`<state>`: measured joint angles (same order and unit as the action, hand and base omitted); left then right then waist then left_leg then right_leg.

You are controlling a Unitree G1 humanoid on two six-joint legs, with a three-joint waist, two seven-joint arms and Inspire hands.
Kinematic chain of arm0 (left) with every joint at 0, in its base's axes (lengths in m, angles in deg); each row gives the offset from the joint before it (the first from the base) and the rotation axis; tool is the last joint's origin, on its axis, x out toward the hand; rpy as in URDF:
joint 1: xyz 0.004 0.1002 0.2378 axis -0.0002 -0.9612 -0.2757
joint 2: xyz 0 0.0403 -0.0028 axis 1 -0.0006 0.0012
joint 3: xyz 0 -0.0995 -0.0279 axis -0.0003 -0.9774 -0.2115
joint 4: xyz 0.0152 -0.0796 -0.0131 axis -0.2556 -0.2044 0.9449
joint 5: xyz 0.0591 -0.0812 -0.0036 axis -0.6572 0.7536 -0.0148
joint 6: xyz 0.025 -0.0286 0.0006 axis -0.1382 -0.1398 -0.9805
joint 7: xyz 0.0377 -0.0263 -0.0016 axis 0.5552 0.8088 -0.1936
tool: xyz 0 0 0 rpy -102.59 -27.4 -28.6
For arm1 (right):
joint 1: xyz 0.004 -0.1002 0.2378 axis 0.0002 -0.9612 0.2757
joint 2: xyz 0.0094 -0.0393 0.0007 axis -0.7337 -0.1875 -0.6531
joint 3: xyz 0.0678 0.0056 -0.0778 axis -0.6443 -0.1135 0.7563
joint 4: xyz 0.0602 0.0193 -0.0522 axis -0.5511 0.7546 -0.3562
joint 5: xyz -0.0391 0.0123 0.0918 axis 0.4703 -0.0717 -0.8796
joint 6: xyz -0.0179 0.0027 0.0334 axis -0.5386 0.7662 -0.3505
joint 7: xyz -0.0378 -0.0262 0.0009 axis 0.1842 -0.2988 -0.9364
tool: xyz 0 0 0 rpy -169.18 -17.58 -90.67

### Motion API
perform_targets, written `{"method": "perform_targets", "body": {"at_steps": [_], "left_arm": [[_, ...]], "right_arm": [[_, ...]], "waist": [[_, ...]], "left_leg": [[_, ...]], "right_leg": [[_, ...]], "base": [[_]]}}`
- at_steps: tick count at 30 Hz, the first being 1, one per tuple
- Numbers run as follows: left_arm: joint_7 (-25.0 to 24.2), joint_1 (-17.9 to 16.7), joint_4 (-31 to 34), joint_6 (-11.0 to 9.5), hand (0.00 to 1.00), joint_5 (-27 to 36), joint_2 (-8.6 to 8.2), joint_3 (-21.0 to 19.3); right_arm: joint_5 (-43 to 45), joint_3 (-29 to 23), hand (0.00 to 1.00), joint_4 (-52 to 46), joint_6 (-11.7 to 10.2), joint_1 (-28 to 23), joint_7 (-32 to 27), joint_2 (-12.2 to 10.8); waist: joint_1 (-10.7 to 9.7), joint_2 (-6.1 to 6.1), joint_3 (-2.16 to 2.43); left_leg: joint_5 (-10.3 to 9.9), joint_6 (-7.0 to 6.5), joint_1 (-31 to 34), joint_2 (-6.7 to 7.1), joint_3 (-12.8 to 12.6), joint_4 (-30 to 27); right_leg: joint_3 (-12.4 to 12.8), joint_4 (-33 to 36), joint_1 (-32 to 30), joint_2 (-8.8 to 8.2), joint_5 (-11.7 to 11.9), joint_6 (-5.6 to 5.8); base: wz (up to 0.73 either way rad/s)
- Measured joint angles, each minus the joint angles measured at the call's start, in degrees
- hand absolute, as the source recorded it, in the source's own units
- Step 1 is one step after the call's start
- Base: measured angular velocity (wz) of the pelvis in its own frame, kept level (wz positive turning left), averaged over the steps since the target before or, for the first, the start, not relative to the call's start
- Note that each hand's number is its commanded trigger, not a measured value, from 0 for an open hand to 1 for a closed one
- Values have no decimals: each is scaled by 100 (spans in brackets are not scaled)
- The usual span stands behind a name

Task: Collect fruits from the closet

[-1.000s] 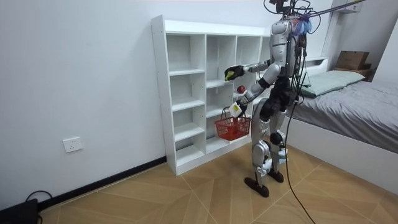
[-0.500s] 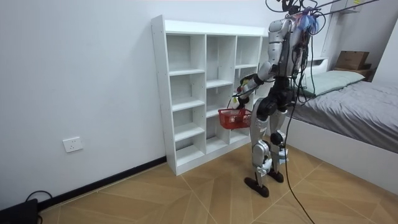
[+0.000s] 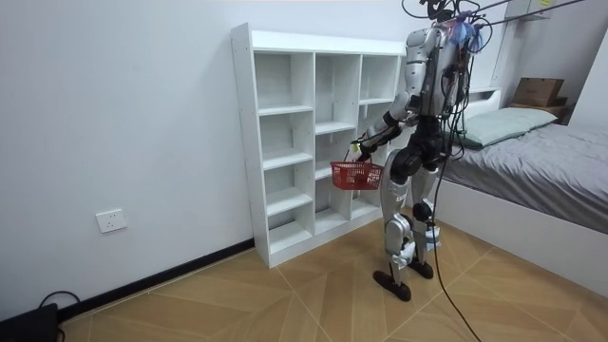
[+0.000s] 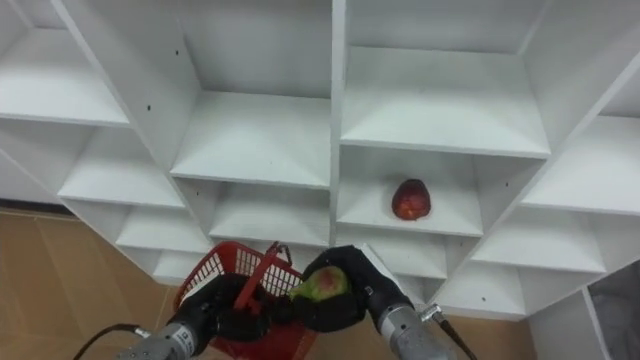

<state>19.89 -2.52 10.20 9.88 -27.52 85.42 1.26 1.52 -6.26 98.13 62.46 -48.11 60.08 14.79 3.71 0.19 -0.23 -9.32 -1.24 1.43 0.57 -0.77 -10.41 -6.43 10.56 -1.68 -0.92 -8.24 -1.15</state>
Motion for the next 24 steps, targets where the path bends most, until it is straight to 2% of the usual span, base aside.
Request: {"method": "perform_targets", "body": {"at_steps": [6,17,24], "left_arm": [[64,-14,342,-41,100,119,-1,8],[-20,-12,351,-73,100,349,8,120],[-83,-10,347,-85,100,455,10,127]], "right_arm": [[16,-4,100,89,0,-13,-6,-33],[32,-8,100,709,0,149,-10,-116],[34,-53,100,1002,0,324,-20,-112]], "waist": [[-32,8,-1],[-29,12,-12],[-28,49,-63]], "left_leg": [[0,0,20,-3,-8,0],[0,0,87,-8,-28,-5],[0,0,145,-8,-54,-4]], "right_leg": [[13,16,-38,4,0,0],[45,29,-119,-5,0,0],[96,28,-232,-5,-1,1]], "base": [[0],[0],[-1]]}}
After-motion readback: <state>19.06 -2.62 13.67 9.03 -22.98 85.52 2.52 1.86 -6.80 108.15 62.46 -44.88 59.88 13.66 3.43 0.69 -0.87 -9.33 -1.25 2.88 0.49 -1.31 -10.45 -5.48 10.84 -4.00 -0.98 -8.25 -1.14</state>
